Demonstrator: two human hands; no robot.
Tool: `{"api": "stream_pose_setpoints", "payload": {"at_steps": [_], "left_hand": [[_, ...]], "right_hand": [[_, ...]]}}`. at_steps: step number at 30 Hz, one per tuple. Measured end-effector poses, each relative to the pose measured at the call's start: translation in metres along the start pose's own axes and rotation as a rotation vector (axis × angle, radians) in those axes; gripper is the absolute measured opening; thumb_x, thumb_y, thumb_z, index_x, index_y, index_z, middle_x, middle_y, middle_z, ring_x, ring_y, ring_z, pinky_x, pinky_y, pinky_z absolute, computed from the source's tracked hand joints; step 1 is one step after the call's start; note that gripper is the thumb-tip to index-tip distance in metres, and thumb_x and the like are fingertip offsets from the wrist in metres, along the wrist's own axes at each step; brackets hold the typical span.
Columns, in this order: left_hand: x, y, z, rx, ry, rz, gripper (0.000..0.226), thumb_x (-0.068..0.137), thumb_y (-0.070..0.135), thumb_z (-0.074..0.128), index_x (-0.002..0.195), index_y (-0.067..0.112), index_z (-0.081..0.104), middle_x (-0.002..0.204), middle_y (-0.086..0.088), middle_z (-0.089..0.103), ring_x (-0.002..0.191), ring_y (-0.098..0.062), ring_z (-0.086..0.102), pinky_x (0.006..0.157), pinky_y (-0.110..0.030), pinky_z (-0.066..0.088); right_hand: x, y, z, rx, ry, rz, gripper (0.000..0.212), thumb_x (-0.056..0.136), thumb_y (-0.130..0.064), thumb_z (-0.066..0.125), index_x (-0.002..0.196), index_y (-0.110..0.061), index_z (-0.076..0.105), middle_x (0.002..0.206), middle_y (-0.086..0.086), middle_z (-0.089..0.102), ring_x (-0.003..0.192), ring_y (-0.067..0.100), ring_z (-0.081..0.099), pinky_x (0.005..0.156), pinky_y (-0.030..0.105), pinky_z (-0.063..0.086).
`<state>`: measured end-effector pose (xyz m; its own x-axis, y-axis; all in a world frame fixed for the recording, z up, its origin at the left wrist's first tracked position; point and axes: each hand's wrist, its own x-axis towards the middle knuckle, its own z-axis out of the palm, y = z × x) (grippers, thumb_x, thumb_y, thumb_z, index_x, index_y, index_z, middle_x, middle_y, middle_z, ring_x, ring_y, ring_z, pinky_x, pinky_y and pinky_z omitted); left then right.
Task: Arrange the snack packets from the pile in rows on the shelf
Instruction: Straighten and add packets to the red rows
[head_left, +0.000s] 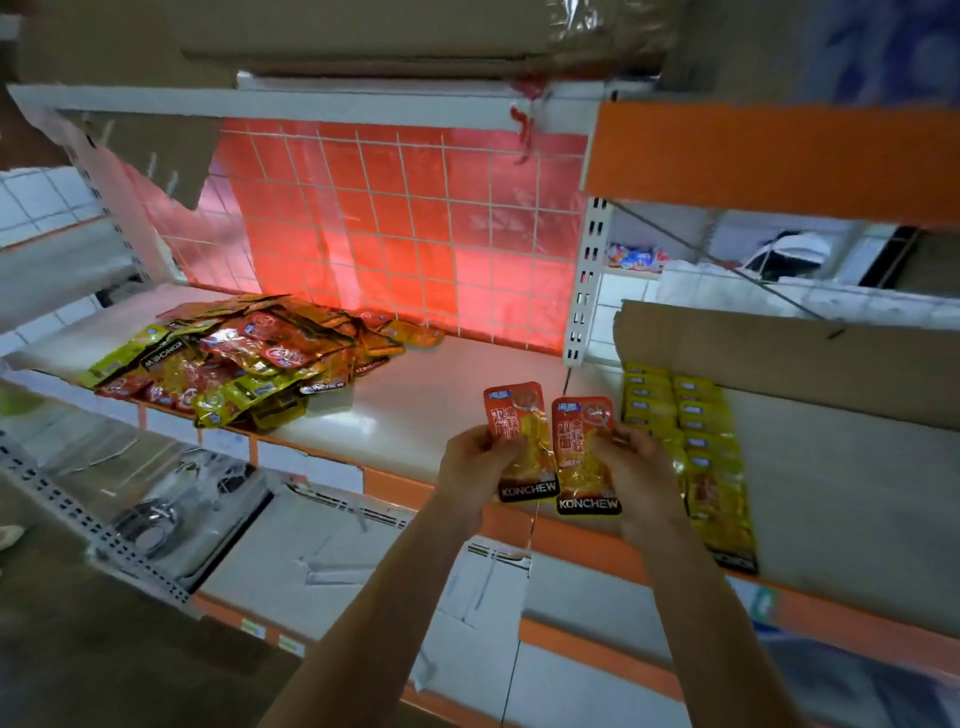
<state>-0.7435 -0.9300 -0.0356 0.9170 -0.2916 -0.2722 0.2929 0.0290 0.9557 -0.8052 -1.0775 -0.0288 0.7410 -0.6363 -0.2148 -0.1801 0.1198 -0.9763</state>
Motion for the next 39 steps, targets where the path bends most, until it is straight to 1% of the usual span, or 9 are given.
{"api": "stream_pose_setpoints", "payload": {"at_steps": [5, 10, 15, 19, 22, 24, 28, 33, 39], "left_hand": [[-0.012, -0.005, 0.06, 0.148, -0.052, 0.049, 0.006, 0.081, 0.014, 0.073, 0.081, 0.018, 0.069, 0.086, -0.006, 0.074, 0.086, -0.027, 0.071, 0.082, -0.041, 0.057], [-0.021, -0.014, 0.134, 0.17, -0.108, 0.05, 0.008, 0.086, 0.023, 0.07, 0.079, 0.019, 0.07, 0.08, -0.002, 0.073, 0.074, -0.018, 0.067, 0.061, -0.024, 0.049], [-0.028, -0.025, 0.224, 0.226, -0.194, 0.053, 0.008, 0.086, 0.025, 0.07, 0.079, 0.021, 0.071, 0.083, -0.003, 0.073, 0.073, -0.016, 0.064, 0.057, -0.024, 0.04], [-0.038, -0.036, 0.301, 0.228, -0.249, 0.031, 0.008, 0.085, 0.022, 0.072, 0.081, 0.016, 0.07, 0.073, -0.002, 0.069, 0.054, -0.005, 0.06, 0.045, -0.015, 0.039], [-0.049, -0.047, 0.355, 0.246, -0.295, 0.015, 0.009, 0.083, 0.022, 0.074, 0.077, 0.017, 0.07, 0.079, -0.004, 0.072, 0.069, -0.014, 0.066, 0.059, -0.024, 0.05], [-0.055, -0.054, 0.387, 0.26, -0.315, 0.017, 0.009, 0.084, 0.02, 0.073, 0.078, 0.014, 0.071, 0.072, -0.002, 0.07, 0.065, -0.011, 0.064, 0.062, -0.025, 0.05], [-0.061, -0.072, 0.44, 0.325, -0.335, 0.019, 0.012, 0.086, 0.019, 0.069, 0.086, 0.007, 0.072, 0.057, 0.006, 0.061, 0.04, 0.002, 0.048, 0.044, -0.014, 0.036], [-0.067, -0.094, 0.493, 0.438, -0.401, 0.068, 0.015, 0.087, 0.014, 0.068, 0.073, 0.014, 0.07, 0.052, 0.009, 0.061, 0.045, -0.003, 0.049, 0.051, -0.021, 0.037], [-0.068, -0.115, 0.532, 0.572, -0.38, 0.137, 0.003, 0.079, 0.021, 0.076, 0.081, 0.02, 0.073, 0.08, 0.002, 0.074, 0.075, -0.013, 0.07, 0.075, -0.033, 0.058]], "right_hand": [[-0.003, 0.001, -0.065, 0.018, 0.079, -0.003, 0.016, 0.082, -0.008, 0.067, 0.093, -0.02, 0.068, 0.084, 0.004, 0.07, 0.079, 0.031, 0.064, 0.077, 0.045, 0.055], [-0.002, 0.004, -0.141, 0.104, 0.197, -0.036, 0.015, 0.083, -0.001, 0.063, 0.093, -0.01, 0.069, 0.061, -0.002, 0.063, 0.058, 0.017, 0.053, 0.059, 0.029, 0.045], [0.003, 0.0, -0.226, 0.207, 0.259, -0.034, 0.017, 0.087, 0.004, 0.058, 0.098, -0.009, 0.063, 0.074, 0.004, 0.067, 0.064, 0.022, 0.062, 0.067, 0.036, 0.053], [0.015, -0.001, -0.3, 0.201, 0.277, -0.044, 0.017, 0.088, 0.002, 0.057, 0.097, -0.01, 0.063, 0.081, 0.01, 0.068, 0.065, 0.024, 0.066, 0.067, 0.042, 0.056], [0.022, 0.0, -0.357, 0.174, 0.296, -0.09, 0.019, 0.085, 0.002, 0.059, 0.082, -0.015, 0.068, 0.074, 0.01, 0.068, 0.067, 0.03, 0.065, 0.066, 0.051, 0.056], [0.029, 0.003, -0.393, 0.148, 0.325, -0.102, 0.02, 0.082, 0.0, 0.061, 0.076, -0.017, 0.069, 0.073, 0.009, 0.068, 0.072, 0.035, 0.064, 0.072, 0.057, 0.053], [0.043, 0.011, -0.451, 0.106, 0.368, -0.116, 0.007, 0.084, -0.008, 0.064, 0.089, -0.011, 0.068, 0.079, 0.01, 0.069, 0.077, 0.038, 0.064, 0.074, 0.052, 0.053], [0.051, 0.015, -0.511, -0.053, 0.495, -0.192, 0.005, 0.083, -0.009, 0.06, 0.082, -0.006, 0.064, 0.066, 0.006, 0.06, 0.059, 0.021, 0.05, 0.055, 0.032, 0.039], [0.057, 0.019, -0.559, -0.151, 0.618, -0.188, 0.005, 0.088, -0.01, 0.056, 0.091, -0.013, 0.06, 0.072, 0.004, 0.059, 0.055, 0.014, 0.049, 0.049, 0.024, 0.038]]}}
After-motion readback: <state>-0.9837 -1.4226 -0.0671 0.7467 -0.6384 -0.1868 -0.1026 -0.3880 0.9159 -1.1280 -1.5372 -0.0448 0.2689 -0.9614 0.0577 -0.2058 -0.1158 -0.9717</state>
